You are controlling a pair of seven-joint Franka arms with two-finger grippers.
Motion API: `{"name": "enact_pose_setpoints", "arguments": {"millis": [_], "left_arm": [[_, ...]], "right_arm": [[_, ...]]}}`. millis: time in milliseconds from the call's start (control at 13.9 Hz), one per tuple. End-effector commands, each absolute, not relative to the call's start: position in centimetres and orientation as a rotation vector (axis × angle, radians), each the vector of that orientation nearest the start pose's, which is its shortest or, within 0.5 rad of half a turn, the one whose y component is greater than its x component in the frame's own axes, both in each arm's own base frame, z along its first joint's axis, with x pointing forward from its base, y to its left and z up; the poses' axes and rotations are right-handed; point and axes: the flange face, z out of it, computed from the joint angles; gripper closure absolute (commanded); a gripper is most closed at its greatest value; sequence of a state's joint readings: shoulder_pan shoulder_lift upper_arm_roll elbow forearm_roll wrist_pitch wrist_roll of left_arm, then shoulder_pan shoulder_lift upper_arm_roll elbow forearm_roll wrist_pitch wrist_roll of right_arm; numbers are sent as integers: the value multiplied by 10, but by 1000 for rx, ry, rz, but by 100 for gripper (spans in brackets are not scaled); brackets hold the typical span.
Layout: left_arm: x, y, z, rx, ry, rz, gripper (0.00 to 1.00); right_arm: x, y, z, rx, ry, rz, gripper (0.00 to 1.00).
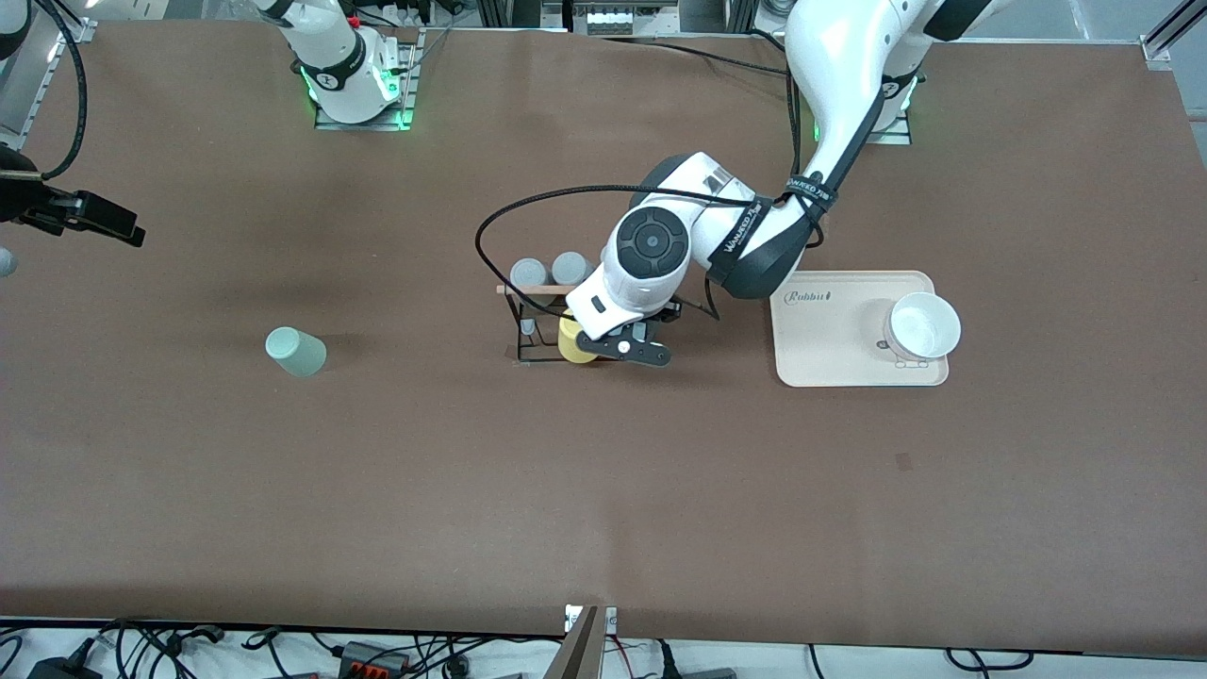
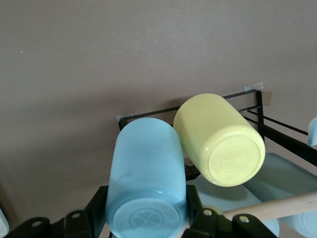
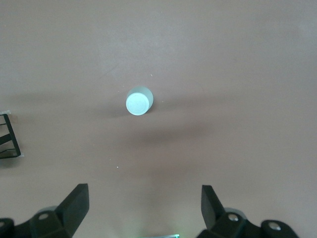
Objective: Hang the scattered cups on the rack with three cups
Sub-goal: 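Lower the light blue cup onto a rack peg and open the left gripper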
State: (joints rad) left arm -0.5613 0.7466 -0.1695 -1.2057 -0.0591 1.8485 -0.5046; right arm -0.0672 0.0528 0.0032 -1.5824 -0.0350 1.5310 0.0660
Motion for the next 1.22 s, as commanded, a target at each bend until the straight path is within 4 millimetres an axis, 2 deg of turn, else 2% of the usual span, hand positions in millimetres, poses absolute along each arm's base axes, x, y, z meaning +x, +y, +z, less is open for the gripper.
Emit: {"name": "enact_pose_setpoints", "arguments": {"millis": [0,144,216,359,503,647,791,863,1007,1150], "left_arm": [[574,-477,332,-3185,284,225,64],[573,-477,324,-3174,288,234,60],[573,-477,324,-3173,286,233,48],[574,-477,327,-3177,286,228,3],[574,-475,334,-3181,283,219,0],[575,-472,351,-3186,279,203,0],[571,-465,372,-3172,284,220,0],[572,-458,389,-3170,273,223,0],[577,-436,412,-3153,234,243,0],[602,-386,432,-3142,135,229,0]], "right_arm": [[557,-40,587,-3149,225,172,0],[559,-40,584,-3148,222,186,0],[559,-39,582,-3148,217,196,0],[558,-38,581,-3148,218,216,0],[558,-39,580,-3148,218,220,0],[558,-39,580,-3146,220,223,0],[563,-40,568,-3143,217,256,0],[569,-36,551,-3142,183,305,0],[581,-18,526,-3141,152,348,0],[589,-9,509,-3149,112,307,0]]}}
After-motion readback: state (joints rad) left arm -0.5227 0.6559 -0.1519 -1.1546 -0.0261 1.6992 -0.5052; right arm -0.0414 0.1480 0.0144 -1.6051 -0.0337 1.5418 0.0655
